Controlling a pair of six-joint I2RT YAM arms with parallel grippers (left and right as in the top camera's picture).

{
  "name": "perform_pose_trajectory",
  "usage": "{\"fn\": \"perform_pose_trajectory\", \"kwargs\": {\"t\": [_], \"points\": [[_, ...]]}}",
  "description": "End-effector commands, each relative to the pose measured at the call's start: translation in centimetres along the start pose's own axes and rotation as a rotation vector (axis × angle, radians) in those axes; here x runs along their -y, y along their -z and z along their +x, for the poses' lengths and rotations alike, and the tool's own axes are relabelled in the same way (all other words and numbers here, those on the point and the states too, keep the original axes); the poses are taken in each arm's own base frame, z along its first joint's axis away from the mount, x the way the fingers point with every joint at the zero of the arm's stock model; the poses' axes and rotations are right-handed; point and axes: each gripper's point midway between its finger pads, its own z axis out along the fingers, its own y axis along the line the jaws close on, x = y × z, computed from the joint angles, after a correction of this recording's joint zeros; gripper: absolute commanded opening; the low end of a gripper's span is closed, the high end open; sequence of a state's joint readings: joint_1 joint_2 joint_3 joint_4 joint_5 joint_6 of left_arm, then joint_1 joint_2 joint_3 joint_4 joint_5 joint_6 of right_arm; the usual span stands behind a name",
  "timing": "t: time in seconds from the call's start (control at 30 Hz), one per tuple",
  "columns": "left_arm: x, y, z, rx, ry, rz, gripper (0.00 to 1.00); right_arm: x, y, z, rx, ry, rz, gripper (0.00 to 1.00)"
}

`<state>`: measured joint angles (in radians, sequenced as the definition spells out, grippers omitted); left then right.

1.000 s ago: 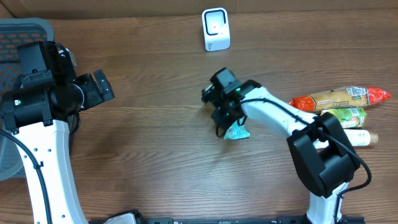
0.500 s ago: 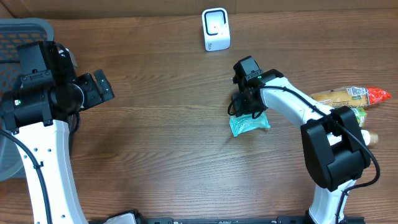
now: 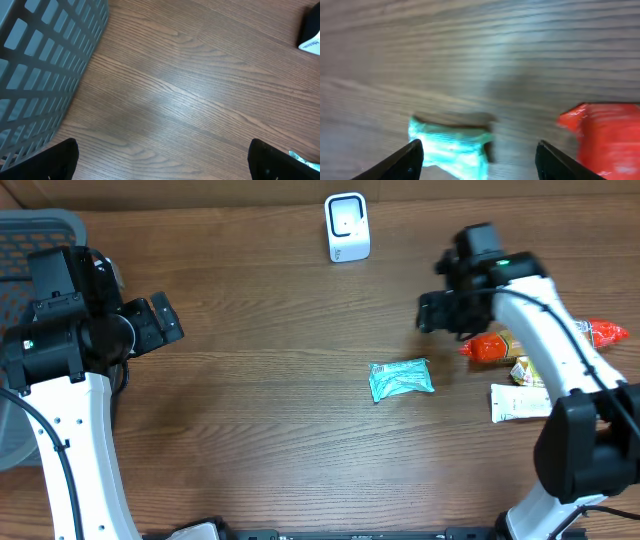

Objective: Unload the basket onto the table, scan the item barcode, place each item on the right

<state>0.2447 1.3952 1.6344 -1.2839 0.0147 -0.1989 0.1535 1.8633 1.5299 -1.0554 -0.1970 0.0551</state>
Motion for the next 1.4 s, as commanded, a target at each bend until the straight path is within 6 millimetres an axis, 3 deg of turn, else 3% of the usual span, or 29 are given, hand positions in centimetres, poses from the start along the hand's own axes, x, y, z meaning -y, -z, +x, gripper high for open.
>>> {"fn": "perform_pose_trajectory", "kwargs": {"t": [0.0, 0.17, 0.37, 0.73, 1.37], "points": [[0.1, 0.2, -0.5, 0.012, -0.017, 0.004, 0.99, 0.3, -1.0, 1.7, -0.045, -0.004, -0.129, 0.73], [0.0, 0.2, -0.5, 0.012, -0.016, 0.004, 1.00, 2.5, -3.1, 4.1, -0.093, -0.075, -0.144, 0.78], [0.1, 0.2, -0.5, 0.012, -0.017, 0.004, 1.00, 2.5, -4.6, 4.9, -0.081, -0.076, -0.190, 0.81], [0.1, 0.2, -0.5, 0.012, -0.017, 0.004, 1.00, -0.5, -5.6, 6.4, -0.062, 0.042, -0.415, 0.82], [0.1, 0.2, -0.5, 0.012, -0.017, 0.004, 1.00, -1.0, -8.5, 9.3, -0.076, -0.086, -0.481, 0.67]]}}
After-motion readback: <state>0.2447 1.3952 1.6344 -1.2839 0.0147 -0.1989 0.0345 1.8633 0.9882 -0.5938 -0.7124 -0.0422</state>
